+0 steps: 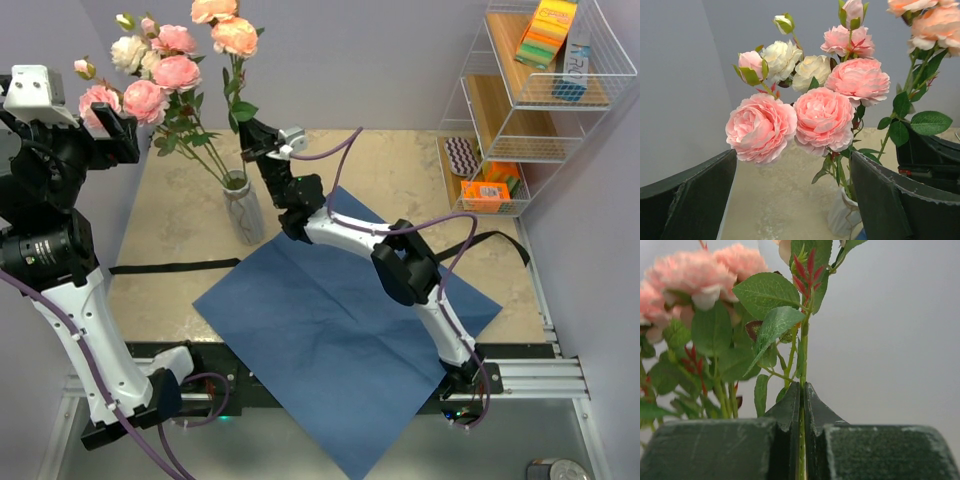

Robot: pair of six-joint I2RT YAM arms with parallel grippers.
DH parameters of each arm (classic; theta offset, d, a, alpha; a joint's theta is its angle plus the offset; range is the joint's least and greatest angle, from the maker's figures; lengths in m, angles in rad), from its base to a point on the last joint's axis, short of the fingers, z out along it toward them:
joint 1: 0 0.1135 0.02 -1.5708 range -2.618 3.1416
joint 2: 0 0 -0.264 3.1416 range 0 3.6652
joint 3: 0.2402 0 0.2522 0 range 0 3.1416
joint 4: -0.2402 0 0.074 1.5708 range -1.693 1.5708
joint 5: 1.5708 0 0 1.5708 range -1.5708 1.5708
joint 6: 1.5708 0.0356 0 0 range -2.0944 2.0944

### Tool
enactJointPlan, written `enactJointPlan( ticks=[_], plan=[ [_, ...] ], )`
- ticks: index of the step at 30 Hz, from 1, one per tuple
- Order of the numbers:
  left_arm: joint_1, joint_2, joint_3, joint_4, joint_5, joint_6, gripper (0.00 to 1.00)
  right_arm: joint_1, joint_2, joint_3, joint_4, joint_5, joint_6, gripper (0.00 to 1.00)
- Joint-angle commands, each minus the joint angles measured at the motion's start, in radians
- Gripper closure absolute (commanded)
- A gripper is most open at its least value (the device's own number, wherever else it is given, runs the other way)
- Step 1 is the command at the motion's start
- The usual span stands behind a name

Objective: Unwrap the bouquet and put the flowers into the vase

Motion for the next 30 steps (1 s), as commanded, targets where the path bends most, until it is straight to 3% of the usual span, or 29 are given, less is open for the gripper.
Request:
enactJointPlan(
  ticks=[1, 5, 6, 7, 9, 12, 13, 15, 16, 17, 20, 22, 27, 30],
  plan=[
    [0.005, -0.017, -0.008, 0.046, 0.01, -0.028, 0.01, 0.03, -0.054, -0.076, 0.106, 0.0, 0.01, 1.0],
    [0.005, -0.025, -0.012, 0.051, 0.022, -0.041, 0.01, 0.064, -0.083, -0.153, 0.126, 0.058, 0.0, 1.0],
    [0.005, -0.025, -0.012, 0.049, 0.025, -0.044, 0.01, 0.069, -0.098, -0.193, 0.138, 0.069, -0.013, 0.96],
    [0.005, -0.028, -0.012, 0.049, 0.024, -0.044, 0.01, 0.073, -0.107, -0.213, 0.147, 0.08, -0.014, 0.85],
    [0.006, -0.028, -0.014, 0.048, 0.024, -0.041, 0.01, 0.084, -0.132, -0.282, 0.169, 0.092, -0.025, 0.76],
    [0.005, -0.03, -0.021, 0.044, 0.019, -0.032, 0.01, 0.107, -0.208, -0.393, 0.178, 0.101, -0.057, 0.52],
    [0.003, -0.034, -0.026, 0.049, 0.018, -0.026, 0.01, 0.113, -0.26, -0.43, 0.181, 0.101, -0.068, 0.33],
    [0.005, -0.04, -0.041, 0.049, 0.011, -0.024, 0.01, 0.135, -0.317, -0.534, 0.168, 0.121, -0.089, 0.23],
    [0.005, -0.043, -0.046, 0.046, 0.014, -0.023, 0.01, 0.139, -0.378, -0.569, 0.149, 0.124, -0.083, 0.05],
    [0.005, -0.047, -0.049, 0.043, 0.018, -0.02, 0.01, 0.145, -0.411, -0.602, 0.125, 0.123, -0.071, 0.01],
    [0.005, -0.053, -0.06, 0.04, 0.024, -0.018, 0.01, 0.151, -0.532, -0.707, 0.001, 0.124, -0.045, 0.01],
    [0.005, -0.057, -0.06, 0.032, 0.024, -0.008, 0.01, 0.151, -0.604, -0.739, -0.211, 0.155, 0.019, 0.01],
    [0.005, -0.085, -0.112, -0.009, 0.05, 0.049, 0.01, 0.151, -0.78, -0.643, -0.949, 0.242, 0.214, 0.01],
    [0.005, -0.142, -0.216, -0.018, 0.082, 0.092, 0.01, 0.15, -0.874, -0.675, -1.136, 0.275, 0.224, 0.01]
  ],
)
